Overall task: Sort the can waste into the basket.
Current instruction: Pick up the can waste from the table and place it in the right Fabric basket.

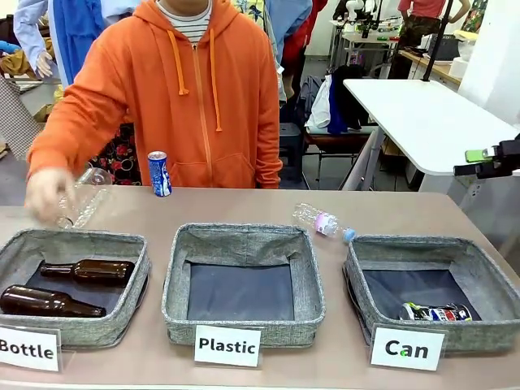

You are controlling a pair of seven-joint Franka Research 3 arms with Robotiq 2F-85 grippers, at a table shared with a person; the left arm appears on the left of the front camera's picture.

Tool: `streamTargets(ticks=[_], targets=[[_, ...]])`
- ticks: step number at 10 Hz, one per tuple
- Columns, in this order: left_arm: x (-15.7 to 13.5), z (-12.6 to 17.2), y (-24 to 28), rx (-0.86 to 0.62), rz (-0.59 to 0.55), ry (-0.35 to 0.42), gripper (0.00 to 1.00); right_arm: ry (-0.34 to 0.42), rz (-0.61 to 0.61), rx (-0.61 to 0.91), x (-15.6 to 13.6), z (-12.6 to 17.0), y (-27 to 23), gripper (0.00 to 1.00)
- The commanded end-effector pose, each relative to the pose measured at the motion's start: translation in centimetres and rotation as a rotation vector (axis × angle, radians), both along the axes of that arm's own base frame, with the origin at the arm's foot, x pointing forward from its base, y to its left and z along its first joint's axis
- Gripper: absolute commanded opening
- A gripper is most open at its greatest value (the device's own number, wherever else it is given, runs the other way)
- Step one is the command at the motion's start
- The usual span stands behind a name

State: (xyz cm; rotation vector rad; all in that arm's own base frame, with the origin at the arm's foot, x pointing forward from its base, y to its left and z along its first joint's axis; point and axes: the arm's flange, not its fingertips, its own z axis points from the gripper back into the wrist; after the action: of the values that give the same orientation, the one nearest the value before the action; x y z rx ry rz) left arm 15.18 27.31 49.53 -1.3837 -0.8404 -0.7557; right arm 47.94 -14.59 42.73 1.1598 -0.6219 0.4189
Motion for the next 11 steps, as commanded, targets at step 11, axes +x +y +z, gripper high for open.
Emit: streamTargets(ticks=[11], targets=[[20.9,-4.9,-23.3,0.228,0.000,0.478,1.00,-0.021,-0.003,-0.024,-0.7,-0.2,0.3,1.00]])
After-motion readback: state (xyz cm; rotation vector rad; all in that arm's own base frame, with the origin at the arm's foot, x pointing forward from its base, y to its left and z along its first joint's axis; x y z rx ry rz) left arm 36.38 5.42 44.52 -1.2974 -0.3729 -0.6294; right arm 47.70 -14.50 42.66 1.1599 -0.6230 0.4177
